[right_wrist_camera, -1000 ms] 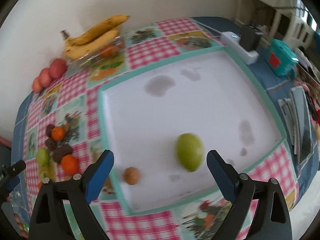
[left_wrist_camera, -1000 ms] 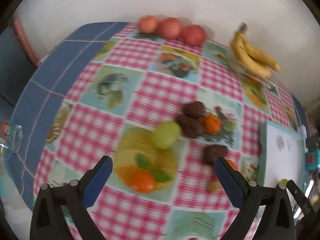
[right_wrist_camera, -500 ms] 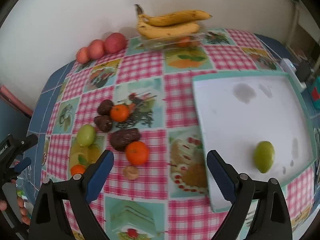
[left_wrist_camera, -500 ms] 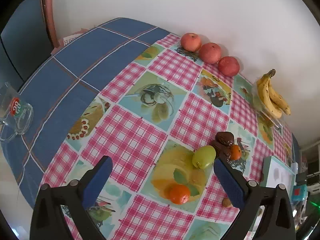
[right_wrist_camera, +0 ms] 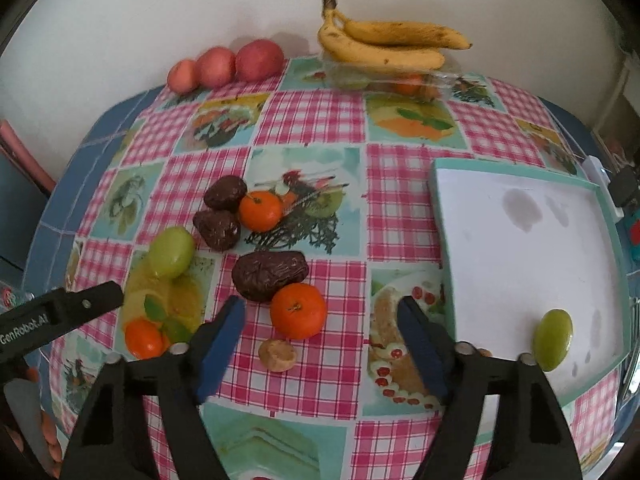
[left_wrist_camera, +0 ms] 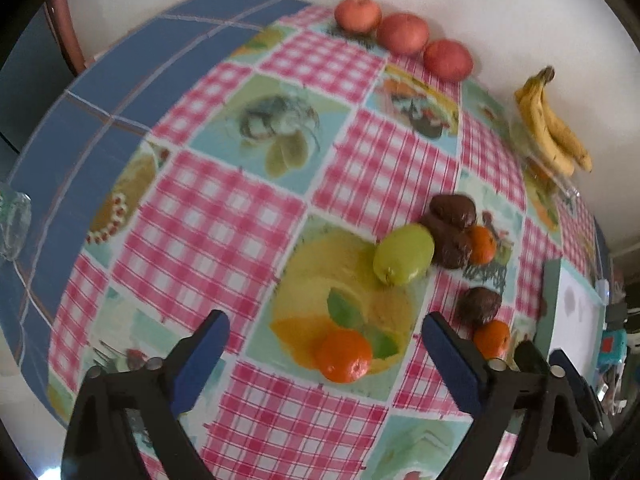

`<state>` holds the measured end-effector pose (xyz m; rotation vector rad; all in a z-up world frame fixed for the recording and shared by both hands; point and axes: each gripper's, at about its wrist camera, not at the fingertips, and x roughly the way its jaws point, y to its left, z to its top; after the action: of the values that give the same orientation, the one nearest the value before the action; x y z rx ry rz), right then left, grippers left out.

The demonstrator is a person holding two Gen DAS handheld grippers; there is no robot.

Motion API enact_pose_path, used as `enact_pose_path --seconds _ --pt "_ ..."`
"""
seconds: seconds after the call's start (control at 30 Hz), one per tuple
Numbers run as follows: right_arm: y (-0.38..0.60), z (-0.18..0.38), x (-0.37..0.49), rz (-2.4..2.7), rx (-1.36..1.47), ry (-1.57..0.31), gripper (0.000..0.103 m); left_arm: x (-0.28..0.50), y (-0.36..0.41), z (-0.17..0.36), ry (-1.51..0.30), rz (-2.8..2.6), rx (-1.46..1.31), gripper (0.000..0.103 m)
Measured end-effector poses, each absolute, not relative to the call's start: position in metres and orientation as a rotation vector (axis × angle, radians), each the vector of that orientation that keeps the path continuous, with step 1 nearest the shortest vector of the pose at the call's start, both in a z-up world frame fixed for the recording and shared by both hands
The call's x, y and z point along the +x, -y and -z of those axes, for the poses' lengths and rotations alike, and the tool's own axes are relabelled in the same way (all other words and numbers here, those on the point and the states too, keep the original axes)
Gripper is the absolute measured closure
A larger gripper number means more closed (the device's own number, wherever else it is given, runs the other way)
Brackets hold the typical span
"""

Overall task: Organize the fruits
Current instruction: 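Move both open tools back over the remaining fruit, then grasp a tangerine with the left tool while the right tool grasps another tangerine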

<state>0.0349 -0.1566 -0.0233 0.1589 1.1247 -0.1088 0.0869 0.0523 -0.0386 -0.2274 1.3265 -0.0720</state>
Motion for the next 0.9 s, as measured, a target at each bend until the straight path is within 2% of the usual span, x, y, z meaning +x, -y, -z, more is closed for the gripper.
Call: enact_pose_path --seconds 0.07,0.13,0.2,0.3,0.5,0.57,0.73,0.9 --pt "0.151 0.03 0.038 0.092 0.137 -1.142 0.029 0.086 -0.049 0.048 -1.359 0.074 -0.229 0.014" --pt "0.147 0.038 0.042 0.075 0.127 -1.164 0.038 0.085 -0.047 0.058 -1.397 0.093 -0.251 0.021" --pt "0.145 0.044 0.045 0.072 0.114 -1.182 0.039 0.085 -0.045 0.066 -1.428 0.102 -0.264 0.024" --pt "0.143 0.051 0.049 0.064 0.103 -1.202 0.046 0.084 -0.042 0.071 -1.447 0.106 -0.256 0.035" --pt "0.14 0.06 0.055 0.056 0.087 -1.225 0.053 0.084 -0.039 0.076 -1.463 0.112 -0.251 0.05" --pt "0.14 0.062 0.056 0.056 0.086 -1.228 0.053 0.084 -0.038 0.075 -1.466 0.114 -0.245 0.051" --pt "0.139 0.065 0.055 0.057 0.092 -1.237 0.061 0.087 -0.034 0.076 -1.472 0.123 -0.232 0.063" --pt "0.14 0.064 0.055 0.054 0.102 -1.227 0.062 0.088 -0.035 0.075 -1.469 0.131 -0.247 0.065"
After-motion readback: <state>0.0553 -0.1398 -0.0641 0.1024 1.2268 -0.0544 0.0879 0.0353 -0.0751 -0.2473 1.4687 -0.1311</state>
